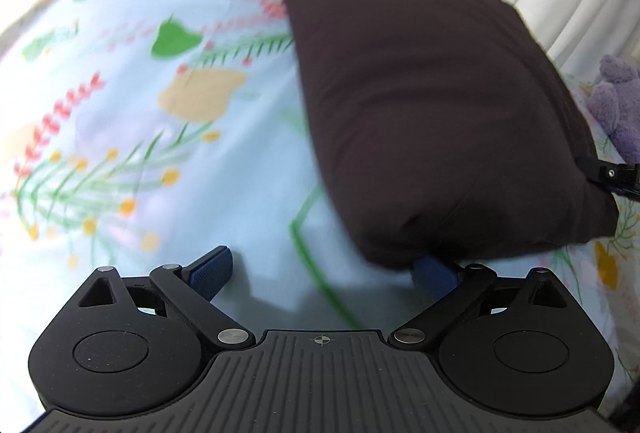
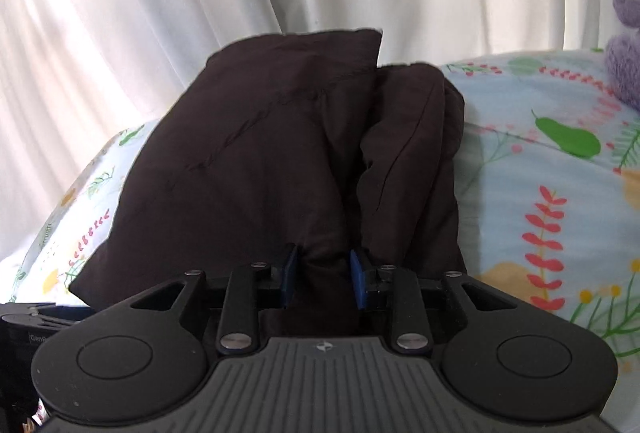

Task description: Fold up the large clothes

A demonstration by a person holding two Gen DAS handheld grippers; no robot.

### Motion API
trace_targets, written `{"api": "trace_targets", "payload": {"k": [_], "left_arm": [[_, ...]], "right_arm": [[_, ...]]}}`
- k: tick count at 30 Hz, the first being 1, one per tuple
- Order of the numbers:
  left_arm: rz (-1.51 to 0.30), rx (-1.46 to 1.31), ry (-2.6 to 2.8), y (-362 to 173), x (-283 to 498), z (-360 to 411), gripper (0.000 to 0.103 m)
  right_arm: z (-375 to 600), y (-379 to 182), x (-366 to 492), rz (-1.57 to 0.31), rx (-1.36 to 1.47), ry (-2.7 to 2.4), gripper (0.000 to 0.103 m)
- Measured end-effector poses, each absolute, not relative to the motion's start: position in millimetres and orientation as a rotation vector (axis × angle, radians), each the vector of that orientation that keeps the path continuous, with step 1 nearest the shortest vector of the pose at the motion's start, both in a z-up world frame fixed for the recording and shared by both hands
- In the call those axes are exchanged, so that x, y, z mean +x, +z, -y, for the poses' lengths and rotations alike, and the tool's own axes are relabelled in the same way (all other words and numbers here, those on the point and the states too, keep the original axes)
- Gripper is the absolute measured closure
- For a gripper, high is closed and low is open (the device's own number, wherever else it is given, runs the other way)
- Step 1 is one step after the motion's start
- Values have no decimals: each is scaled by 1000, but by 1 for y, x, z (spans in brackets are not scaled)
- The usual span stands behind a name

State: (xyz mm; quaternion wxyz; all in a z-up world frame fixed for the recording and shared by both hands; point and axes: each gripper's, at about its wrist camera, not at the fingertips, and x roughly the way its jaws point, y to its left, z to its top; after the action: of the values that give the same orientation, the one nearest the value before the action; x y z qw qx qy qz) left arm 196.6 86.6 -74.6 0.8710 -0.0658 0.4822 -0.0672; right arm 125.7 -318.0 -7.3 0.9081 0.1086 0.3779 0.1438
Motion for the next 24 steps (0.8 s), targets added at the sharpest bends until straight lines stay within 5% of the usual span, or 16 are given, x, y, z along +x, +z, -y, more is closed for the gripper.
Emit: {"api": "trace_targets", "payload": {"k": [4, 9, 14, 24], "left_arm": [[-1026, -105, -89, -52, 184, -119, 8], [-835, -157, 25, -7, 194, -139, 5], [-635, -260, 78, 16, 252, -93, 2], [-537, -255, 76, -38, 343, 9, 0]], "right_arm": [[318, 23, 123, -730, 216, 243, 68], [278, 53, 153, -603, 189, 257, 68], [235, 35, 214, -471, 230, 215, 52], [282, -37, 238, -426, 339, 30, 49]]}}
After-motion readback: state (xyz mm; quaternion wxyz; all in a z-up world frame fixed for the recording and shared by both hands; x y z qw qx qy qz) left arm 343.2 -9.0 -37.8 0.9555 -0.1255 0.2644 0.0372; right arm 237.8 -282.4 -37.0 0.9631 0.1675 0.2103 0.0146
